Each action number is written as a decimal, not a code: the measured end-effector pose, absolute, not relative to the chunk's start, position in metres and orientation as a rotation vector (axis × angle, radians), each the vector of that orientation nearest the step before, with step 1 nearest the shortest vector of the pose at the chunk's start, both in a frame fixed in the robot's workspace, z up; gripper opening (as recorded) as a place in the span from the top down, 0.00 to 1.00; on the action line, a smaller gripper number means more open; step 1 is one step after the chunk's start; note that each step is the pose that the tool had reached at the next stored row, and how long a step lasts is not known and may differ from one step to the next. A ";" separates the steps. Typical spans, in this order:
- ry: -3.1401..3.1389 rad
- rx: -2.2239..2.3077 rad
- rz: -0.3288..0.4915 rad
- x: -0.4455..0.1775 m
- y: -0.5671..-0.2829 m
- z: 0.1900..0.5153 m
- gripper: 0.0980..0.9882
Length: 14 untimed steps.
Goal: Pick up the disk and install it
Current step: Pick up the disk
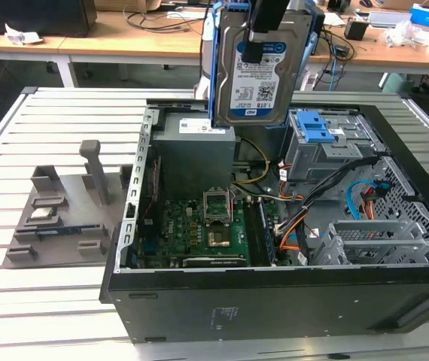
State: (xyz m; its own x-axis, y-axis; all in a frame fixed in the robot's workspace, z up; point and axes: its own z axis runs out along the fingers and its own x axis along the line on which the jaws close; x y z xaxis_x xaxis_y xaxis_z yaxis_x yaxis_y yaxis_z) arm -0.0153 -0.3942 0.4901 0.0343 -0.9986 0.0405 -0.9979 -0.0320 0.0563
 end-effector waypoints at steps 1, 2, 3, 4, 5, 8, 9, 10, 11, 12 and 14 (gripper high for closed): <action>-2.136 2.209 -0.015 -0.015 -0.395 0.490 0.70; -2.136 2.208 -0.015 -0.015 -0.396 0.490 0.70; -2.136 2.208 -0.015 -0.015 -0.397 0.490 0.70; -2.136 2.208 -0.015 -0.015 -0.397 0.490 0.70; -2.136 2.208 -0.014 -0.015 -0.398 0.490 0.70; -2.136 2.208 -0.014 -0.015 -0.400 0.490 0.70; -2.136 2.208 -0.014 -0.015 -0.401 0.490 0.70; -2.136 2.208 -0.013 -0.015 -0.401 0.490 0.70; -2.135 2.208 -0.013 -0.015 -0.402 0.490 0.70; -2.135 2.207 -0.013 -0.015 -0.403 0.490 0.70; -2.135 2.207 -0.013 -0.015 -0.404 0.490 0.70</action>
